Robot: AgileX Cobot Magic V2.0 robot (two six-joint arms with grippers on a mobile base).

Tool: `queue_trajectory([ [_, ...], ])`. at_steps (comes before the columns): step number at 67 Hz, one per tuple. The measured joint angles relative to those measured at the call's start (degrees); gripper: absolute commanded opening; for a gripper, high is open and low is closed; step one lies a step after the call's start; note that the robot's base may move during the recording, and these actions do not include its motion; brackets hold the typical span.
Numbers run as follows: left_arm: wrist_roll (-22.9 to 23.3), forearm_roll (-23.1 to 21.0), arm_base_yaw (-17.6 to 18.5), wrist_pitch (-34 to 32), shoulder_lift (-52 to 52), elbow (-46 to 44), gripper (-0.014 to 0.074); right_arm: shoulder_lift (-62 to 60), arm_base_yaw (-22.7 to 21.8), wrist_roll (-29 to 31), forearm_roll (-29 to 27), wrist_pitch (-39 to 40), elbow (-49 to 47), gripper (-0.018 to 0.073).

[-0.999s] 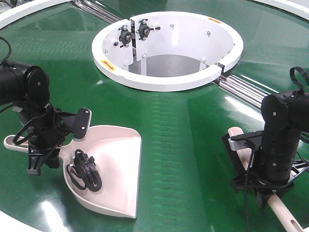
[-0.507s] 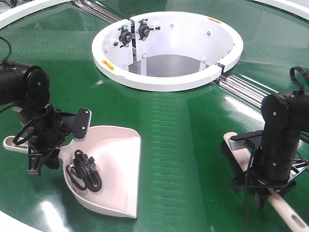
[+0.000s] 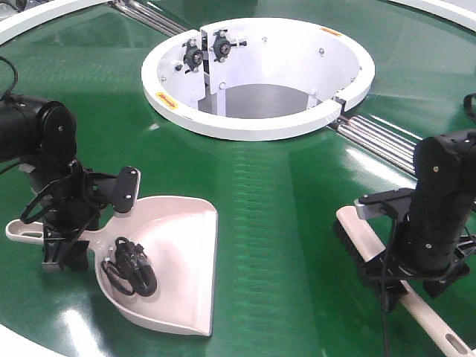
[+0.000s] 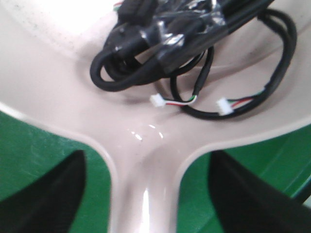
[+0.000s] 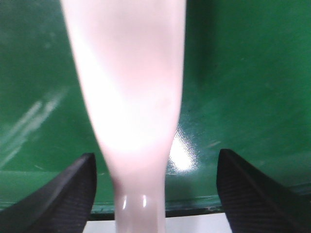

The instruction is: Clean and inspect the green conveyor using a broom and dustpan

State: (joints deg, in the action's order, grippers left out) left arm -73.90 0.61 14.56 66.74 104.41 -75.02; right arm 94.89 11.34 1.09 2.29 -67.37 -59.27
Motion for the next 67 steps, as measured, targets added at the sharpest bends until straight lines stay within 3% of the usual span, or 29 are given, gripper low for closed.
queue_trajectory([
  [13, 0.0, -0.6, 0.0, 2.0, 0.0, 0.0, 0.0606, -4.6, 0.0, 0.0, -0.3, 0.7, 0.0, 0.0508],
  [37, 0.0, -6.4, 0.0, 2.6, -6.8, 0.0, 0.0555, -18.7, 0.0, 0.0, -0.4, 4.3, 0.0, 0.0508],
  [56, 0.5, -19.5, 0.0, 3.4, -16.8, 0.0, 0.0477, -30.9, 0.0, 0.1, -4.5, 12.6, 0.2, 0.0508],
  [67, 2.5, -21.6, 0.0, 3.6, -24.4, 0.0, 0.0417, -37.8, 0.0, 0.2, -4.9, 15.0, 0.2, 0.0508],
])
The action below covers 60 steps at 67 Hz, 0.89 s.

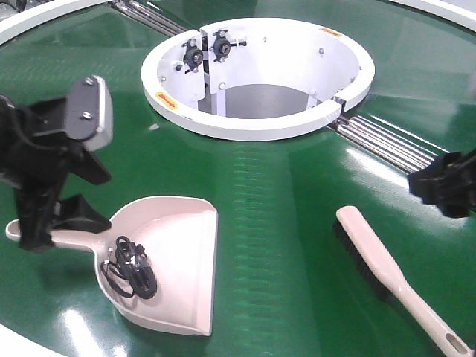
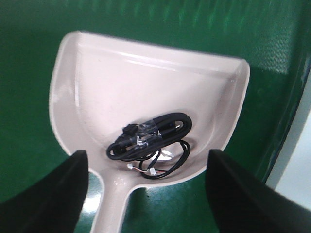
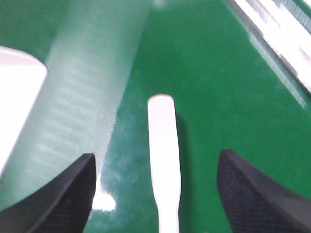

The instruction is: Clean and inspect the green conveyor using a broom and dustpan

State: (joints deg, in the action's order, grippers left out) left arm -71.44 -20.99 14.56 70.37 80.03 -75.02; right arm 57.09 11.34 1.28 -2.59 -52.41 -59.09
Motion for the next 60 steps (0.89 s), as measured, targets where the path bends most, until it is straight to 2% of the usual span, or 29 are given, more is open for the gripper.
queue_trajectory([
  [8, 3.4, -0.1, 0.0, 0.5, -5.8, 0.0, 0.037, -5.6, 0.0, 0.6, -0.1, 1.4, 0.0, 0.0508],
  [16, 12.2, -0.2, 0.0, 0.4, -12.3, 0.0, 0.0325, -11.3, 0.0, 2.4, -0.2, 3.6, 0.0, 0.0508],
  [23, 19.1, 0.3, 0.0, -2.8, -17.5, 0.0, 0.0298, -16.8, 0.0, 4.2, -0.2, 5.5, 0.0, 0.0508],
  [36, 31.3, 4.8, 0.0, -6.5, -25.0, 0.8, 0.0271, -23.8, 0.0, 6.0, -0.2, 7.3, 0.5, 0.0508],
  [44, 38.4, 8.1, 0.0, -12.2, -30.3, 6.2, 0.0271, -28.4, 0.0, 6.2, 0.0, 9.9, 4.8, 0.0508],
  [54, 49.1, 16.1, 0.0, -21.1, -38.1, 17.9, 0.0271, -35.3, 0.0, 6.2, 1.7, 12.9, 13.8, 0.0508],
  [60, 52.0, 18.3, 0.0, -25.8, -43.6, 25.2, 0.0271, -40.4, 0.0, 6.0, 1.8, 14.2, 18.2, 0.0508],
])
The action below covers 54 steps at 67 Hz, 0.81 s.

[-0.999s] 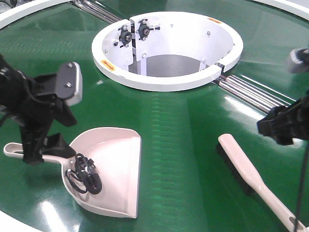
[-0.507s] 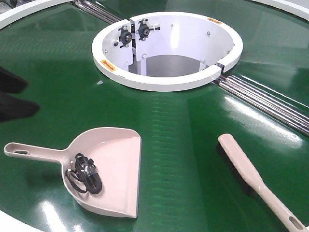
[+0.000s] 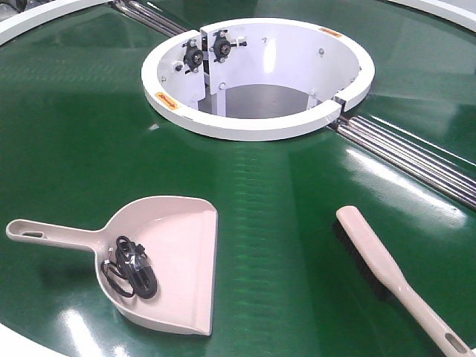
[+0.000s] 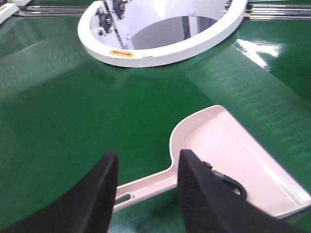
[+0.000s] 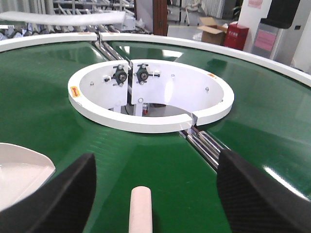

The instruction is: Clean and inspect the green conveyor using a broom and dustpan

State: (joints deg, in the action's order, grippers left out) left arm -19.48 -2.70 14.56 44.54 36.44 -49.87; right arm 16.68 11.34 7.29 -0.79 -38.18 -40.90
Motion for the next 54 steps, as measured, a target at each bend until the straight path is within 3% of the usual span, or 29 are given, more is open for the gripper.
queue_trajectory([
  [10, 0.8, -0.4, 0.0, -5.2, -8.7, 10.0, 0.0271, -7.5, 0.0, 0.0, -0.7, 1.4, 5.4, 0.0508],
  [30, 1.1, -5.5, 0.0, -10.8, -25.3, 23.5, 0.0271, -17.7, 0.0, -1.6, -0.8, 2.5, 15.0, 0.0508],
  [54, 1.1, -5.9, 0.0, -17.7, -26.6, 34.9, 0.0271, -17.7, 0.0, -0.3, -0.9, 7.8, 27.5, 0.0503],
])
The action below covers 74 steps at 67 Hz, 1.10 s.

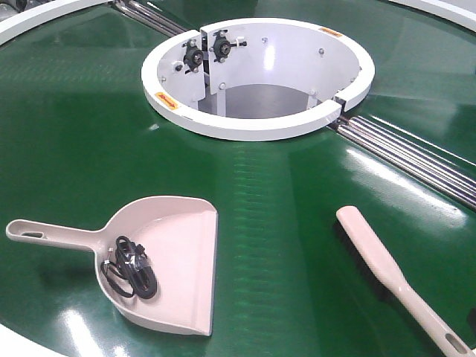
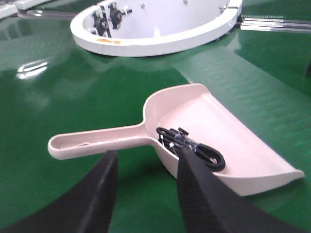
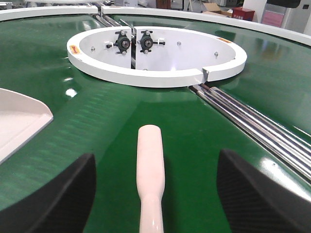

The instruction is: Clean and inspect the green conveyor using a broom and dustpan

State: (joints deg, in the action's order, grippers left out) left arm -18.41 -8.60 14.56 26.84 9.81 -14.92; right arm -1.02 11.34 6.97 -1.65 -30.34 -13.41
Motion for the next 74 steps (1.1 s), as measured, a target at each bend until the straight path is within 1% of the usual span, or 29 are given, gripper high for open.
queue_trajectory([
  [4, 0.0, 0.0, 0.0, -1.2, 0.0, 0.0, 0.027, 0.0, 0.0, 0.0, 0.0, 1.1, 0.0, 0.0477],
  [7, 0.0, 0.0, 0.0, -1.5, 0.0, 0.0, 0.0255, 0.0, 0.0, 0.0, -0.5, 1.6, 0.0, 0.0426],
  [9, 0.0, -0.1, 0.0, -1.7, 0.0, 0.0, 0.0229, 0.0, 0.0, 0.0, -0.8, 1.8, 0.0, 0.0388],
  [12, 0.0, -0.1, 0.0, -1.7, 0.0, 0.0, 0.0162, 0.0, 0.0, 0.0, -1.4, 1.9, 0.0, 0.0298],
  [18, 0.0, -0.1, 0.0, -1.6, 0.0, 0.0, -0.0005, 0.0, 0.0, 0.0, -1.9, 2.0, 0.0, 0.0066],
  [19, 0.0, -0.2, 0.0, -1.6, 0.0, 0.0, -0.001, 0.0, 0.0, 0.0, -1.9, 2.0, 0.0, 0.0016],
  [20, 0.0, -0.2, 0.0, -1.6, 0.0, 0.0, -0.0009, 0.0, 0.0, 0.0, -2.0, 2.0, 0.0, -0.0016],
  [26, 0.0, -0.2, 0.0, -1.6, 0.0, 0.0, -0.0008, 0.0, 0.0, -0.1, -2.6, 2.0, 0.0, -0.0011],
  [39, 0.0, -0.2, 0.0, -1.3, 0.0, 0.0, -0.0008, 0.0, 0.0, -0.1, -6.0, 2.0, 0.0, -0.0009],
  [74, 0.0, -0.2, 0.0, -1.3, 0.0, 0.1, -0.0008, 0.0, 0.0, -0.1, -6.4, 2.0, 0.0, -0.0009],
])
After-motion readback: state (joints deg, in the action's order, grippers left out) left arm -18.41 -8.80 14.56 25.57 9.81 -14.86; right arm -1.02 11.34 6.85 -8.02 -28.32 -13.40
